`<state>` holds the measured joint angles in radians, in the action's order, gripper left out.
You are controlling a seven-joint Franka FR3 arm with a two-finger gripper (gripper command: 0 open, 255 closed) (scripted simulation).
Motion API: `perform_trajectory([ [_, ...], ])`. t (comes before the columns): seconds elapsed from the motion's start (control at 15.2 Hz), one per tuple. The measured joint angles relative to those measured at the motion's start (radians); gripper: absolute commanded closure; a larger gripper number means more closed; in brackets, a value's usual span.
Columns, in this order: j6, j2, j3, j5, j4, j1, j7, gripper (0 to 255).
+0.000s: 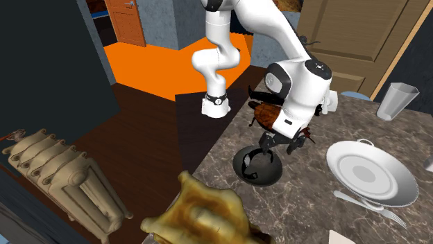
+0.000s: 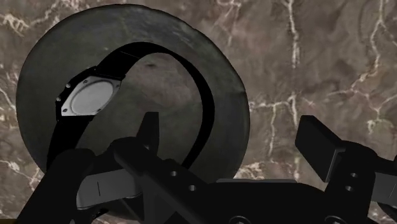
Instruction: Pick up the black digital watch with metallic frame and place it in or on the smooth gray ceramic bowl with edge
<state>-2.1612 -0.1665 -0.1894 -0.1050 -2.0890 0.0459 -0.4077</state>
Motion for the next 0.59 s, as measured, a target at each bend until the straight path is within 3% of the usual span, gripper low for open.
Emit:
perform_trajectory([
  [0.2, 0.070, 0.027, -0.002, 0.010, 0.045, -0.001, 0.009, 0],
  [0.59, 0.084, 0.035, -0.004, 0.013, 0.049, 0.000, 0.009, 0],
])
